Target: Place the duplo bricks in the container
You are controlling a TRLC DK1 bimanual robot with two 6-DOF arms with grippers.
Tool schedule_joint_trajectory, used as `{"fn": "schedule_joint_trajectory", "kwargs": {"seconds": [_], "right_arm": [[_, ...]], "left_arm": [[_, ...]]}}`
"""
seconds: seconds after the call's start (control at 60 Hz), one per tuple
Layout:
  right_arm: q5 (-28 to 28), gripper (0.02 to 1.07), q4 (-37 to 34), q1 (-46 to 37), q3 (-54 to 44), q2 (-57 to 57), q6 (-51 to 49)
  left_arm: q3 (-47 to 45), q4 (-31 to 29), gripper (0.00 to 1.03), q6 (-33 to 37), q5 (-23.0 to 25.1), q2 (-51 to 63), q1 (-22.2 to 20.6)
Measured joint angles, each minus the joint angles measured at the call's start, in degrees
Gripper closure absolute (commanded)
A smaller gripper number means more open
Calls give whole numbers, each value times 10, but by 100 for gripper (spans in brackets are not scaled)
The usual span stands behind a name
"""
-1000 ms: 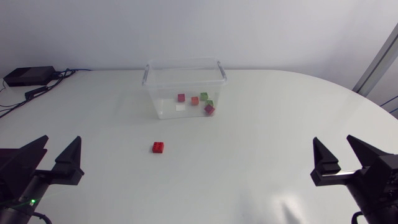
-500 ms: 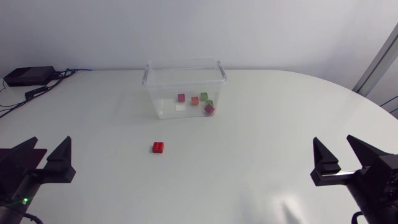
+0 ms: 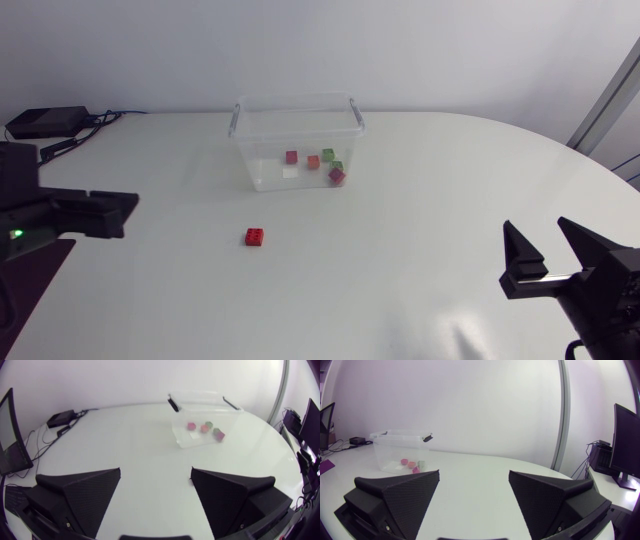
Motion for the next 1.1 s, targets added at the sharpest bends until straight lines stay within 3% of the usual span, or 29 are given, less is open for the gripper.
{"fn": "schedule_joint_trajectory", "kwargs": {"seconds": [0.35, 0.533, 0.817, 1.1], "right_arm": [[0, 7, 0, 0, 0, 0, 0], [0, 7, 0, 0, 0, 0, 0], [0, 7, 0, 0, 0, 0, 0], [0, 7, 0, 0, 0, 0, 0]], "left_arm": [[23, -8, 4, -55, -19, 228, -125], [62, 21, 4, -90, -26, 334, -184], [208, 43, 4, -136, -28, 553, -205], [231, 43, 5, -151, -28, 621, -212]]}}
